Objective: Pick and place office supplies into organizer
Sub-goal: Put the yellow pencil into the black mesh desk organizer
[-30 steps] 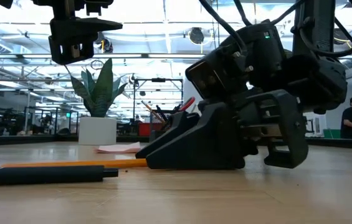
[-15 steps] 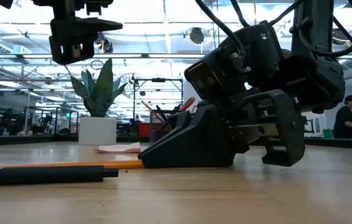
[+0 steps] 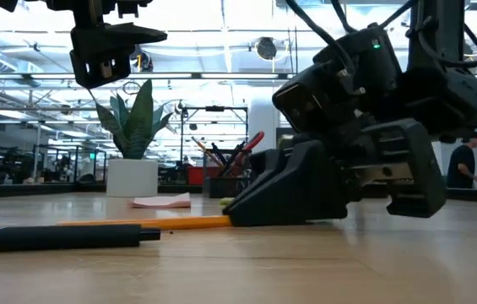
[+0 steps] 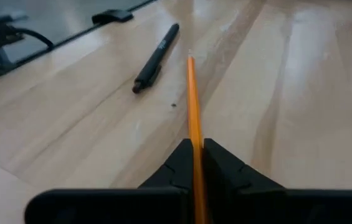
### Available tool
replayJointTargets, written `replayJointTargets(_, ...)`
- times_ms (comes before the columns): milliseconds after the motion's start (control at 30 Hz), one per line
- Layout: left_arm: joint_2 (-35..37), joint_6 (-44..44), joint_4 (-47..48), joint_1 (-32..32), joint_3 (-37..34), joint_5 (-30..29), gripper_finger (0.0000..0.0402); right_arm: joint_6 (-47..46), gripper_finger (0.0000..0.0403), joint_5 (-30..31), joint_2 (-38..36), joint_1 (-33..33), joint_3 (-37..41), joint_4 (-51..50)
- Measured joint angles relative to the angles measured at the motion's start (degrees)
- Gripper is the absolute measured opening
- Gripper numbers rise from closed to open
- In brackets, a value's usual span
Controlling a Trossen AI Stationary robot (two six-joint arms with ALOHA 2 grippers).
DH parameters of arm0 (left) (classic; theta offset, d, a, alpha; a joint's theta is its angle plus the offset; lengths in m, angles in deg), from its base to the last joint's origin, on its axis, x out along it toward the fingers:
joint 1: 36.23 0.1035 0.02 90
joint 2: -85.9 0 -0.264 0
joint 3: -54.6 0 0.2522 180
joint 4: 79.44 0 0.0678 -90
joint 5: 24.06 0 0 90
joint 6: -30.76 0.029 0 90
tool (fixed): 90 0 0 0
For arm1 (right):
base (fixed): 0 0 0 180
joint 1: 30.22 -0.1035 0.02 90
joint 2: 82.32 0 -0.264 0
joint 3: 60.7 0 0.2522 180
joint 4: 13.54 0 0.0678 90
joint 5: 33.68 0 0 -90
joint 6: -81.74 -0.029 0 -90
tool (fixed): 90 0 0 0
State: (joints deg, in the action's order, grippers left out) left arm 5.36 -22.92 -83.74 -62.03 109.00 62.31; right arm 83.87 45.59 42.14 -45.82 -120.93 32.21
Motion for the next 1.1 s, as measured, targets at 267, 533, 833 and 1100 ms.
replayJointTargets(267,0.0,-0.9,2.1,0.0,0.0,-1.4,0.0273,3.6,0.0013,4.2,-5.4,0.2,0.1,-9.1)
replayJointTargets(533,0.0,-2.1,2.9,0.0,0.0,-1.4,0.0273,9.3,0.0013,4.8,-11.5,0.2,0.1,-11.9)
replayJointTargets(833,0.0,-4.0,3.3,0.0,0.0,-1.3,0.0273,10.7,0.0013,4.7,-17.3,0.1,0.0,-16.9)
replayJointTargets(1100,0.0,-10.1,6.2,0.9,0.0,-1.2,0.0273,12.4,0.0013,4.8,-18.8,0.1,0.0,-19.1)
